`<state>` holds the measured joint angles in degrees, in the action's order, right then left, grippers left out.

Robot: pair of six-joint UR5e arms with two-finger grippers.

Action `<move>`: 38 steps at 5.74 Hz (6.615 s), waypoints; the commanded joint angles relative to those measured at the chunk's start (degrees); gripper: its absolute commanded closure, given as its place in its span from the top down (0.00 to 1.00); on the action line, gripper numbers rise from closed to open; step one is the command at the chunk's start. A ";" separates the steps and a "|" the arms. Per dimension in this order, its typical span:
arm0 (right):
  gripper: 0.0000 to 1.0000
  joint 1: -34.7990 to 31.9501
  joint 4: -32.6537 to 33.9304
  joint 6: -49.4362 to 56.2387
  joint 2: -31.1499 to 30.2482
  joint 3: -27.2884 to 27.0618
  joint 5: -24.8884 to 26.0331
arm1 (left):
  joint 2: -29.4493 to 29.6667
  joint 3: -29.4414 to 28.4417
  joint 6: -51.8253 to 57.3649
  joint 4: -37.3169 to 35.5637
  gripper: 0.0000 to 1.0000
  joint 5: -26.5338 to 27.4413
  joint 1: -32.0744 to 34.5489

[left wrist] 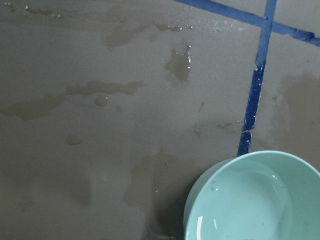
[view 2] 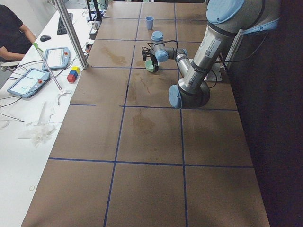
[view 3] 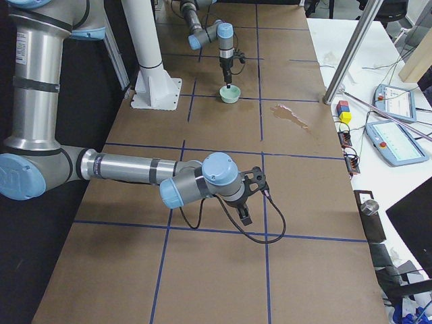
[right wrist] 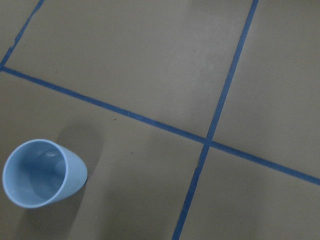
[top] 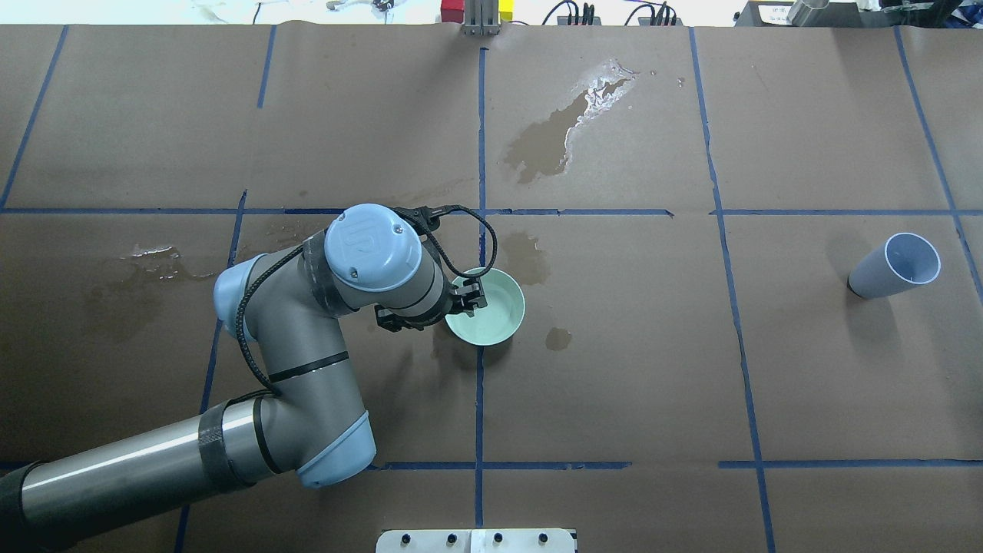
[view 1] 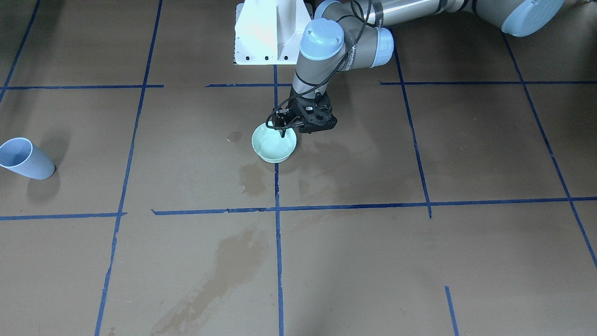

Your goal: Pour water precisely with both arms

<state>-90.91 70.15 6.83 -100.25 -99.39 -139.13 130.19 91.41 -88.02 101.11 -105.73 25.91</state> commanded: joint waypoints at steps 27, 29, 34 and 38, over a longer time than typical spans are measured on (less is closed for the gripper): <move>1.00 -4.36 21.17 16.99 -3.73 -11.53 0.70 | -40.54 -9.58 63.94 24.75 0.14 -34.19 40.01; 1.00 -4.36 21.17 16.99 -3.64 -11.53 0.70 | -40.19 -10.02 63.85 24.84 0.52 -34.36 40.01; 1.00 -4.89 19.51 16.73 -7.58 -12.24 -0.09 | -44.04 -2.04 63.85 24.40 1.00 -27.10 49.93; 1.00 -1.65 18.09 15.85 -8.21 -11.44 6.59 | -49.24 1.89 85.25 9.91 1.00 -26.98 61.43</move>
<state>-93.81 88.08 22.80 -108.68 -111.02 -133.28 81.07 90.61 -7.38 119.01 -132.45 84.26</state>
